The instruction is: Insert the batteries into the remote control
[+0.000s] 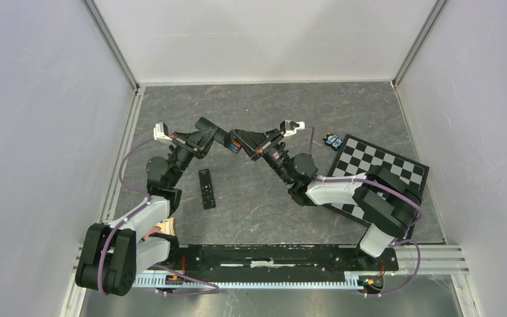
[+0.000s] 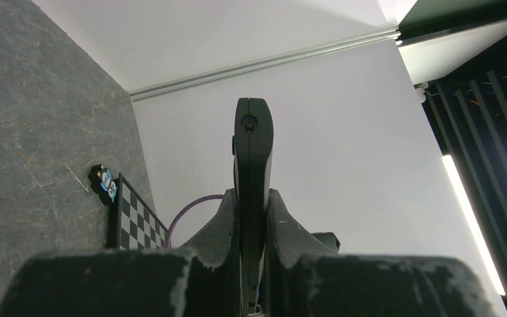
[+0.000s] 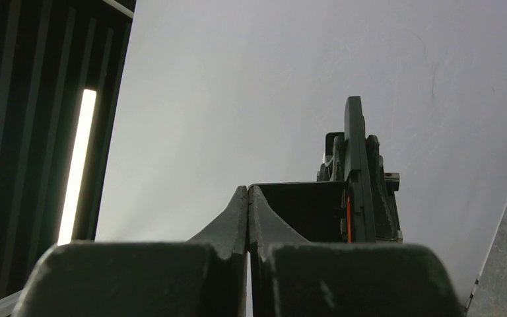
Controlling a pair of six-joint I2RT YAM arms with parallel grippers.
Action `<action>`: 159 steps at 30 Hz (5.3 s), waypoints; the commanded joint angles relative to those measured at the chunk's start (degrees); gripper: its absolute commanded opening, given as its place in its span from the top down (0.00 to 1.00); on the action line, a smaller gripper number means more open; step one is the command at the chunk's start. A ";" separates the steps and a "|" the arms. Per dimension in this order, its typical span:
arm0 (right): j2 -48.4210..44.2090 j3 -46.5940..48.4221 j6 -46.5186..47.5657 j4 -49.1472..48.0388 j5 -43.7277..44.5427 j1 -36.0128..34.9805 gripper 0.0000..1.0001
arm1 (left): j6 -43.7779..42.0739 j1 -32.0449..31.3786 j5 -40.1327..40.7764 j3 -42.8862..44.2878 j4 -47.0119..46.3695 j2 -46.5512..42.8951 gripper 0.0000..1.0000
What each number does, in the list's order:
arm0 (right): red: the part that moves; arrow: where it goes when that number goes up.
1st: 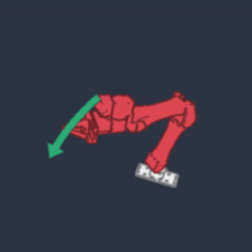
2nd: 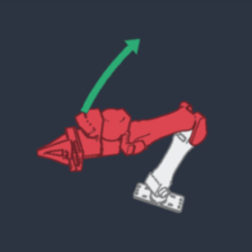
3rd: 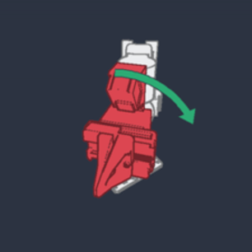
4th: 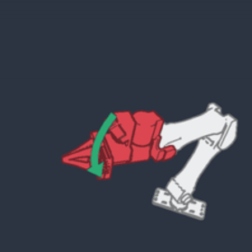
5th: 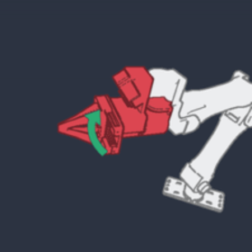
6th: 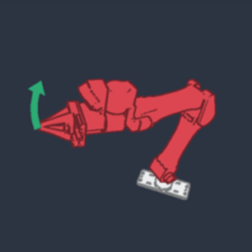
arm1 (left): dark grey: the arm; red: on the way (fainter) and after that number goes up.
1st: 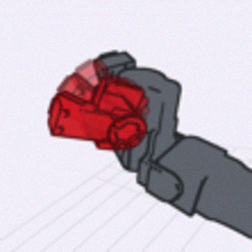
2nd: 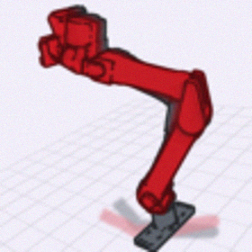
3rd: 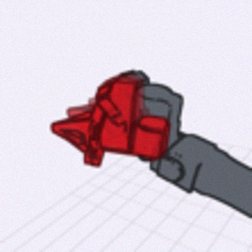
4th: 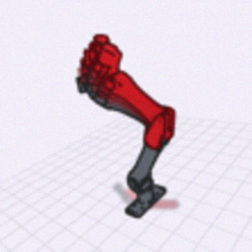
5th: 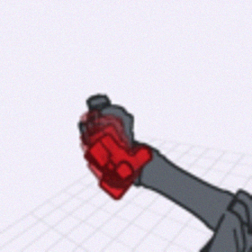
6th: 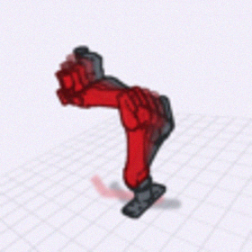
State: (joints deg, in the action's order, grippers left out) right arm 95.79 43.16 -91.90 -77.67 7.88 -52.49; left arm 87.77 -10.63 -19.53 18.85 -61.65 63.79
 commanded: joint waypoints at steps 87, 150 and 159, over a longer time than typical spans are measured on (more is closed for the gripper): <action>-5.00 -11.78 -4.88 6.84 3.31 1.07 0.65 | 4.80 -0.09 -0.25 3.74 13.19 -0.33 0.98; -10.67 -5.55 1.44 25.62 3.12 1.21 1.00 | -7.98 -0.09 0.61 4.66 2.41 0.71 0.98; -9.73 -2.97 3.45 27.57 1.87 1.05 1.00 | -8.35 -0.09 -0.47 5.84 1.28 2.09 0.98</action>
State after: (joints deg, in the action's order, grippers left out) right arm 86.26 37.06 -90.96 -53.30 10.61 -50.89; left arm 80.25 -10.61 -19.51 21.45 -55.86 65.43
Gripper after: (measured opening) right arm 0.022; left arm 0.147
